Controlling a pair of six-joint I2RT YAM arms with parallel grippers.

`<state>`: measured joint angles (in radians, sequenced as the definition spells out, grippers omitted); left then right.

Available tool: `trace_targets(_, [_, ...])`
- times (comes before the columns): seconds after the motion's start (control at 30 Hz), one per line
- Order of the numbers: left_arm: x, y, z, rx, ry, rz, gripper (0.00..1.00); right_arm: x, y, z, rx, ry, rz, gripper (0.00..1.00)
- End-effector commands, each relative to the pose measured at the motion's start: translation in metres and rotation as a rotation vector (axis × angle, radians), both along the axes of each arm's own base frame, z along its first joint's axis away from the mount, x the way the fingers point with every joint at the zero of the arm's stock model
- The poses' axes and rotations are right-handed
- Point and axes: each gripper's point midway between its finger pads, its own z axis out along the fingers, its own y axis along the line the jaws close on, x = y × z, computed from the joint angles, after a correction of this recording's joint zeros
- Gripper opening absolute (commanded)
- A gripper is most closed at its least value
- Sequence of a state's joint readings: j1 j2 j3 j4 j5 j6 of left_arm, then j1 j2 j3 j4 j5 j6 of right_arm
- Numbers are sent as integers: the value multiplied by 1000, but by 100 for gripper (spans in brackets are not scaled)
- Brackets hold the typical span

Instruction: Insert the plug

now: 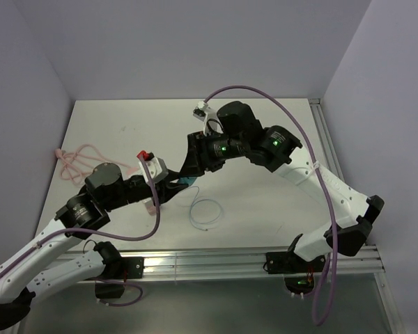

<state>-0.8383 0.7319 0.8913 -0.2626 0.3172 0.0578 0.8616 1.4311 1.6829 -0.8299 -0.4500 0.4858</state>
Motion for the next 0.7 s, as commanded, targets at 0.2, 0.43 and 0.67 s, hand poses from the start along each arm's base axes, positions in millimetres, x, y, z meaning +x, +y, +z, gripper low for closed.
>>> trace_targets(0.2, [10,3,33,-35,-76,47,1,-1,4,-6,-73,-8,-49,62])
trace_targets(0.43, [15,4,32,-22,-73,71,0,8,4,-16,-134,-22,-109,57])
trace_targets(0.67, [16,4,33,-16,-68,77,1,1,22,-21,-161,-6,-53,31])
